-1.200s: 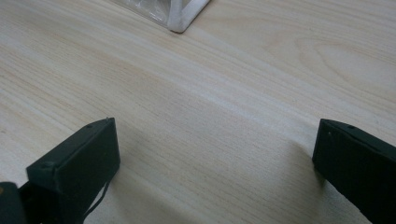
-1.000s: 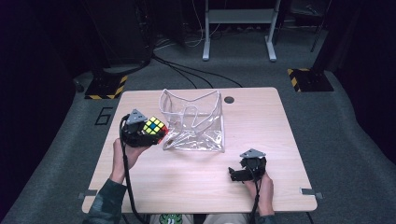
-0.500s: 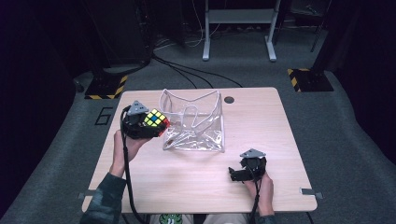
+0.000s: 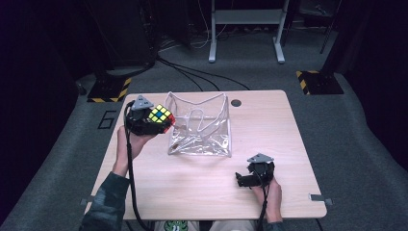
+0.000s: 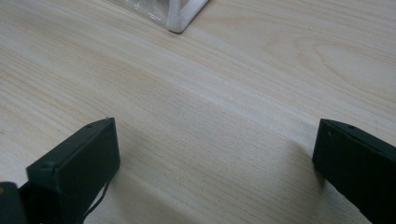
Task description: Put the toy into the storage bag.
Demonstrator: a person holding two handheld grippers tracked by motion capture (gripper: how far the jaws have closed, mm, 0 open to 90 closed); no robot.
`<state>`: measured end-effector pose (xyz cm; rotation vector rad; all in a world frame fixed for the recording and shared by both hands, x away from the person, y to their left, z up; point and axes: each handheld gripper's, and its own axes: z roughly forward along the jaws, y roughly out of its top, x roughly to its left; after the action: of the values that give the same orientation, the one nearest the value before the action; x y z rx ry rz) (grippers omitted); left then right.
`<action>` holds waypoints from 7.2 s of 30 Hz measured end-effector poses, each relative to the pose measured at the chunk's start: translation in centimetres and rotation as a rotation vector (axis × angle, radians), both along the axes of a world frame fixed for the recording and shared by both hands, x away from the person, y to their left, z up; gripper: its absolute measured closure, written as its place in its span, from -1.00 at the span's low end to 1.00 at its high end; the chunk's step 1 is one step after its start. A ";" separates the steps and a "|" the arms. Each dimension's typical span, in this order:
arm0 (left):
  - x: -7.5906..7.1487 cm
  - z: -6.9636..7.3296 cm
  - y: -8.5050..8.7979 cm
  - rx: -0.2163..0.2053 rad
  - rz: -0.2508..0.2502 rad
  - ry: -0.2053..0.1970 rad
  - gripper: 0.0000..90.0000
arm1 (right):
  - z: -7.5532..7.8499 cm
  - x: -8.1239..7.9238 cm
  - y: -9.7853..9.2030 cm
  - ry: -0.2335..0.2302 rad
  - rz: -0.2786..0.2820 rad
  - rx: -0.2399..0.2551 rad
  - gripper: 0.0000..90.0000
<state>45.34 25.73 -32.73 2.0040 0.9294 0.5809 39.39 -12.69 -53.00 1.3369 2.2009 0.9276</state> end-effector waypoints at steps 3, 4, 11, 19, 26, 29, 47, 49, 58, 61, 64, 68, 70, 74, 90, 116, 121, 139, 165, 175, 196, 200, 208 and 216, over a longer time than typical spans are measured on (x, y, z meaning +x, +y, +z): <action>0.2 0.5 -0.1 0.007 -0.005 -0.005 -0.24 | 0.0 0.0 0.0 0.000 0.000 0.000 -1.00; 0.3 0.6 -0.1 0.006 -0.004 -0.005 -0.24 | 0.0 0.0 0.0 0.000 0.000 0.000 -1.00; 1.1 1.5 -0.4 0.005 -0.008 -0.008 -0.24 | 0.0 0.0 0.0 0.000 0.000 0.000 -1.00; 2.2 2.0 -0.6 0.001 -0.002 -0.007 -0.24 | 0.0 0.0 0.0 0.000 0.000 0.000 -1.00; 3.2 2.3 -0.8 -0.002 0.006 -0.006 -0.24 | 0.0 0.0 0.0 0.000 0.000 0.000 -1.00; 3.6 2.3 -0.9 0.000 0.008 0.000 -0.24 | 0.0 0.0 0.0 0.000 0.000 0.000 -1.00; 5.9 1.9 -2.1 -0.003 0.024 0.021 -0.24 | 0.0 0.0 0.0 0.000 0.001 -0.001 -1.00; 6.2 1.7 -2.4 -0.004 0.027 0.023 -0.24 | 0.0 0.0 0.0 0.000 0.000 0.000 -1.00; 7.6 0.5 -3.1 -0.013 0.050 0.031 -0.24 | 0.0 0.0 0.0 -0.002 0.003 -0.002 -1.00; 8.0 0.1 -3.2 -0.023 0.053 0.041 -0.24 | 0.0 0.0 0.0 -0.001 0.001 -0.001 -1.00; 8.5 -0.3 -3.4 -0.016 0.059 0.051 -0.24 | 0.0 0.0 0.0 0.000 0.001 0.000 -1.00; 8.8 -0.8 -3.6 -0.027 0.063 0.055 -0.24 | 0.0 0.0 0.0 -0.001 0.002 -0.001 -1.00; 8.8 -1.0 -3.8 -0.024 0.066 0.052 -0.24 | 0.0 0.0 0.0 -0.002 0.004 -0.002 -1.00; 8.9 -1.6 -4.0 -0.017 0.066 0.058 -0.24 | 0.0 0.0 0.0 -0.001 0.001 -0.001 -1.00; 8.8 -3.5 -4.4 0.032 0.047 0.134 -0.24 | 0.0 0.0 0.0 -0.001 0.002 -0.001 -1.00; 10.6 -4.6 -5.2 0.087 0.067 0.218 -0.24 | 0.0 0.0 0.0 -0.003 0.003 -0.002 -1.00; 10.7 -4.7 -5.3 0.088 0.071 0.217 -0.25 | 0.0 0.0 0.0 0.000 0.001 0.000 -1.00; 9.9 -3.4 -4.7 0.071 0.086 0.181 -0.73 | 0.0 0.0 0.0 -0.006 0.006 -0.004 -1.00; 5.6 -2.8 -2.5 0.050 0.044 0.135 -0.84 | 0.0 0.0 0.0 -0.006 0.006 -0.004 -1.00; 3.3 -3.2 -1.4 0.057 0.018 0.119 -0.85 | 0.0 0.0 0.0 -0.005 0.002 -0.003 -1.00; -0.7 -7.3 -0.3 0.097 0.000 0.127 -0.81 | 0.0 0.0 0.0 -0.006 -0.004 -0.001 -1.00; -1.2 -8.2 -0.1 0.105 -0.001 0.137 -0.81 | 0.0 0.0 0.0 -0.005 -0.005 -0.001 -1.00; -2.3 -10.7 0.5 0.094 0.010 0.167 -0.81 | 0.0 0.1 0.0 -0.007 -0.003 -0.003 -1.00; -3.3 -12.8 1.3 0.094 0.025 0.196 -0.81 | 0.0 0.1 0.0 -0.006 -0.003 -0.002 -1.00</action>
<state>42.08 27.01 -45.54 2.1651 1.0627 0.4546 39.45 -12.72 -53.03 1.3341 2.1937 0.9267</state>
